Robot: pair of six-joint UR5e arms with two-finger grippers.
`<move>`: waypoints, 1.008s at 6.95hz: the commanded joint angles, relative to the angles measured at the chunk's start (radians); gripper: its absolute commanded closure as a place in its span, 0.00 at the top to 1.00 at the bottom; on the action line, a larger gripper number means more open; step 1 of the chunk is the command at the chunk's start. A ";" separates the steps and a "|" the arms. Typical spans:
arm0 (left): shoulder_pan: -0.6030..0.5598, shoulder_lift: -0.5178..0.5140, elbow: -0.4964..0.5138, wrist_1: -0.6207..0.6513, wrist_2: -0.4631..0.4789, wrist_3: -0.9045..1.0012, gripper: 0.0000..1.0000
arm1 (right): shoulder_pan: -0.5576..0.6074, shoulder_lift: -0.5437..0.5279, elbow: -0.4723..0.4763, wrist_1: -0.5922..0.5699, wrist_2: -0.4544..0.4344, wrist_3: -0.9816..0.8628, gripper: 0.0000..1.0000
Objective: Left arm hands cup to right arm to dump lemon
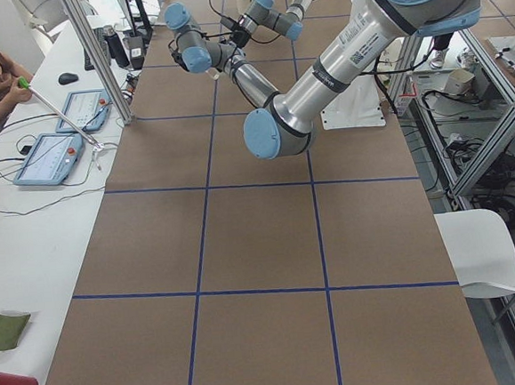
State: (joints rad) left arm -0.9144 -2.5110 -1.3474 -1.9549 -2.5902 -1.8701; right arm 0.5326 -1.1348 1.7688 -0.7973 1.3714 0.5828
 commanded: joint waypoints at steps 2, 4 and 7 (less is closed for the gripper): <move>-0.069 0.044 -0.005 -0.001 0.043 0.003 1.00 | 0.127 -0.210 0.127 0.010 0.012 -0.005 0.00; -0.070 0.047 -0.007 0.001 0.058 0.003 1.00 | 0.214 -0.325 0.175 0.017 0.011 0.008 0.10; -0.092 0.070 -0.012 0.001 0.058 0.003 1.00 | 0.389 -0.619 0.195 0.259 0.014 0.002 0.00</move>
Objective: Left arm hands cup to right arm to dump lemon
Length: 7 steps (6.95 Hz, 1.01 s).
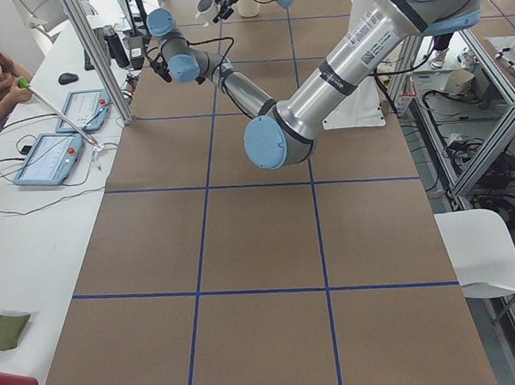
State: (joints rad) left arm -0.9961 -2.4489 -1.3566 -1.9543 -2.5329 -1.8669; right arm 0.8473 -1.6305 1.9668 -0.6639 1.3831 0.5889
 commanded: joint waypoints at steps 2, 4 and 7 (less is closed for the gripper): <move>-0.019 0.024 -0.009 0.000 0.000 0.000 1.00 | 0.113 -0.250 -0.052 0.357 0.001 0.061 0.03; -0.019 0.024 -0.022 0.000 0.000 0.000 1.00 | 0.124 -0.342 -0.279 0.752 0.002 0.300 0.07; -0.019 0.024 -0.022 0.000 0.002 -0.002 1.00 | 0.180 -0.347 -0.544 1.082 0.057 0.517 0.07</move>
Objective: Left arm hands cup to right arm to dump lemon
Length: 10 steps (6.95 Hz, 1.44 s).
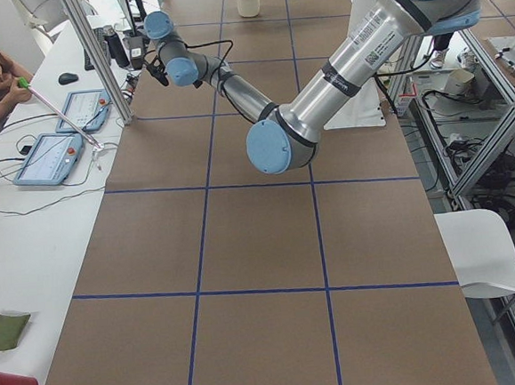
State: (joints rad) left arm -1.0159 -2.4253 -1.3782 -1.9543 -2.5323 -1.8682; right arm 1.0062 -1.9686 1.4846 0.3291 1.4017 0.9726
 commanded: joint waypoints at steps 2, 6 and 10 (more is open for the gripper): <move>-0.001 0.000 -0.007 0.000 0.004 0.001 1.00 | 0.100 0.016 -0.202 0.210 0.115 0.220 0.07; -0.016 0.000 -0.009 0.000 0.015 0.001 1.00 | 0.120 0.046 -0.222 0.215 0.164 0.644 0.06; -0.026 -0.002 -0.010 0.000 0.015 0.001 1.00 | 0.147 0.111 -0.282 0.366 0.174 1.117 0.07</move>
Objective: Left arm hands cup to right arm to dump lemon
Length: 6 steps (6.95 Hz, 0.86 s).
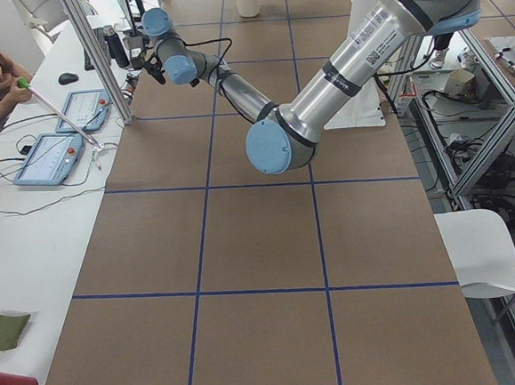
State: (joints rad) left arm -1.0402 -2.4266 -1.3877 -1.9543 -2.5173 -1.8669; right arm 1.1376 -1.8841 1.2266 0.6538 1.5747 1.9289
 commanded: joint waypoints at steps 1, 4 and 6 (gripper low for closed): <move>-0.003 0.000 -0.001 0.000 0.000 0.000 1.00 | 0.030 0.039 -0.060 0.076 -0.001 0.221 0.07; -0.006 -0.006 -0.008 0.000 -0.002 0.000 1.00 | 0.083 0.056 -0.068 0.108 0.001 0.497 0.09; -0.009 -0.009 -0.016 0.002 -0.002 0.000 1.00 | 0.085 0.053 -0.081 0.150 0.001 0.594 0.10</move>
State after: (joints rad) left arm -1.0472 -2.4340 -1.3989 -1.9533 -2.5186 -1.8669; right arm 1.2190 -1.8318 1.1536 0.7822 1.5746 2.4573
